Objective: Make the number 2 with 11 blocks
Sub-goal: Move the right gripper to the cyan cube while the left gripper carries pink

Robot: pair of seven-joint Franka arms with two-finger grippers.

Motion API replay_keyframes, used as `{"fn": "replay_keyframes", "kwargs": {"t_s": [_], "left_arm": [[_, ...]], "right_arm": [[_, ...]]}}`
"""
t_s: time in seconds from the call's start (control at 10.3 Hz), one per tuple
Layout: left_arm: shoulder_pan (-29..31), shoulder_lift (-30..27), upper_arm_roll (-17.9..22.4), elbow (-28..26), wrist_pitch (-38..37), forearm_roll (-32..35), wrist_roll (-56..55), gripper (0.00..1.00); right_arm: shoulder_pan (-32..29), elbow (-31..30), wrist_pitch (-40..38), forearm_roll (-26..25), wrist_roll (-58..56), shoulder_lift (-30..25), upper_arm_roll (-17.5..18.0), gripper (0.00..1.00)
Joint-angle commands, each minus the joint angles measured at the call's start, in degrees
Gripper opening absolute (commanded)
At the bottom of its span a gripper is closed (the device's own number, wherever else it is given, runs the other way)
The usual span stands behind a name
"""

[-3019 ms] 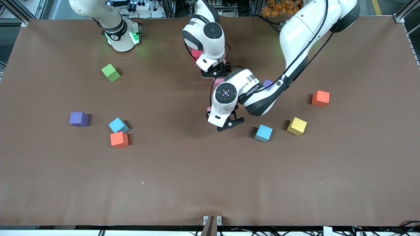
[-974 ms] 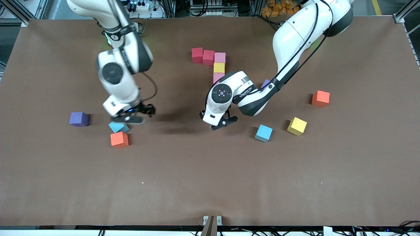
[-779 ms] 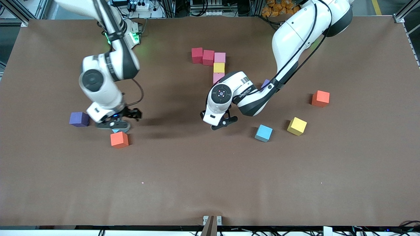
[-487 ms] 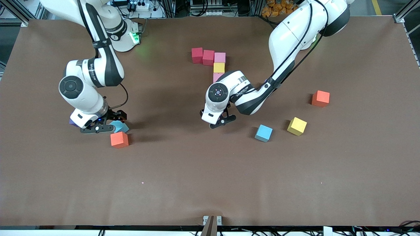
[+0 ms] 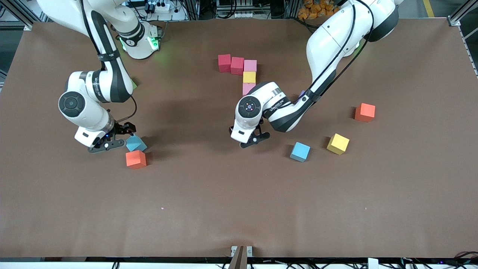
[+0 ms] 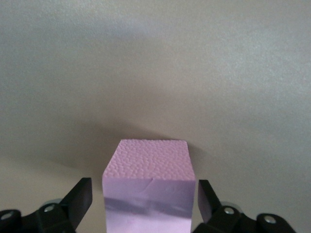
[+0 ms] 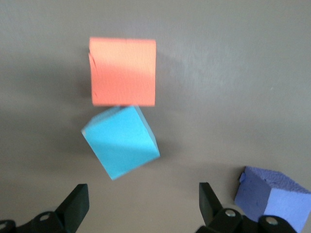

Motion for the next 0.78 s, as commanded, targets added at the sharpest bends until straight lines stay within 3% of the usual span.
{"fn": "replay_keyframes", "kwargs": {"t_s": [0.0, 0.1, 0.39, 0.68], "left_arm": [[-0.6, -0.4, 0.7, 0.2, 0.2, -0.7, -0.6, 0.81], [-0.6, -0.4, 0.7, 0.2, 0.2, -0.7, -0.6, 0.71], [-0.6, -0.9, 0.7, 0.2, 0.1, -1.1, -0.8, 0.23], [-0.6, -2.9, 0.5, 0.2, -0.8, -0.7, -10.9, 0.13]], "right_arm": [[-0.9, -8.2, 0.7, -0.3, -2.2, -7.3, 0.8, 1.0], [-0.9, -10.7, 0.8, -0.3, -2.2, -9.0, 0.7, 1.0], [-0.2, -13.2, 4.6, -0.3, -2.3, -10.0, 0.9, 1.0], [0.7, -11.0, 11.7, -0.5, -7.3, -6.3, 1.0, 1.0]]}}
